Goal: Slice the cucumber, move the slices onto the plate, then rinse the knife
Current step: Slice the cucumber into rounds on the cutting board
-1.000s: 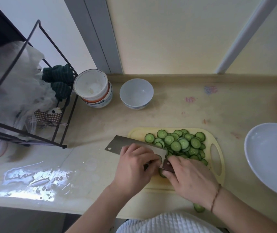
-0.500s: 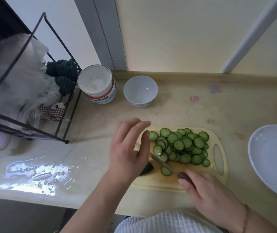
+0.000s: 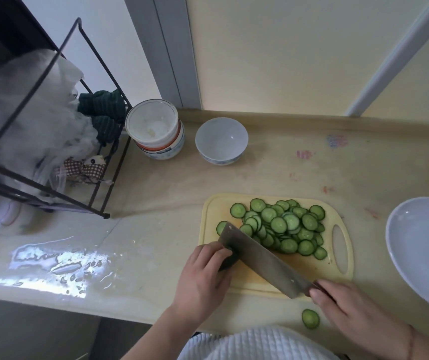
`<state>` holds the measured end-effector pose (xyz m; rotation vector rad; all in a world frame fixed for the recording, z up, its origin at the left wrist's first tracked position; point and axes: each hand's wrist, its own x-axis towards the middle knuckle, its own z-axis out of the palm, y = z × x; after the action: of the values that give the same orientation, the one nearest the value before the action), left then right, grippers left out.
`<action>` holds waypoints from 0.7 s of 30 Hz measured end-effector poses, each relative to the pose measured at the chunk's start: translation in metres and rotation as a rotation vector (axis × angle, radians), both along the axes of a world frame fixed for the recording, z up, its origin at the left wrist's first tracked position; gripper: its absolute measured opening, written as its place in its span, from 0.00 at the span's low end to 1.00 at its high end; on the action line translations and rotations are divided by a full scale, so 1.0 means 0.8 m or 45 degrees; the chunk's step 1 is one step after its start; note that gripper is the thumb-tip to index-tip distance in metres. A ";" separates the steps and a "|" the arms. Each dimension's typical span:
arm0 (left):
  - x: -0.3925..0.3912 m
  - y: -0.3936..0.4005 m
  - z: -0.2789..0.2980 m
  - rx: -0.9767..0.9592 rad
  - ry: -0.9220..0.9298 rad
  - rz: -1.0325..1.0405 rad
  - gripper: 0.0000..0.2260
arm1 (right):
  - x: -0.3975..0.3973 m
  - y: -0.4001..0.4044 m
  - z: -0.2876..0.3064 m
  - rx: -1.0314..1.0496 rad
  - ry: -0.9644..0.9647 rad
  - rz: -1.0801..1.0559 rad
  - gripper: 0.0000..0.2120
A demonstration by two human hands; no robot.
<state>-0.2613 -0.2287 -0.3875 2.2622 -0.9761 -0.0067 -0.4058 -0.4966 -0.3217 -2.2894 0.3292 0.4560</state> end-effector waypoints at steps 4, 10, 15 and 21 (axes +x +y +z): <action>0.004 0.002 0.001 -0.037 0.039 -0.022 0.13 | 0.009 -0.008 -0.003 -0.077 -0.023 0.037 0.25; 0.003 0.009 0.003 -0.079 0.007 -0.112 0.15 | 0.032 -0.010 -0.004 -0.100 -0.072 0.073 0.28; 0.001 0.005 0.007 -0.084 -0.001 -0.109 0.21 | 0.044 0.005 0.004 -0.099 -0.056 0.103 0.23; -0.001 0.004 0.003 -0.093 -0.036 -0.092 0.21 | 0.045 0.027 0.013 -0.062 -0.023 0.115 0.20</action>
<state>-0.2623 -0.2255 -0.3852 2.1649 -1.0552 0.0292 -0.3701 -0.4751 -0.3117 -2.3616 0.2309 0.4770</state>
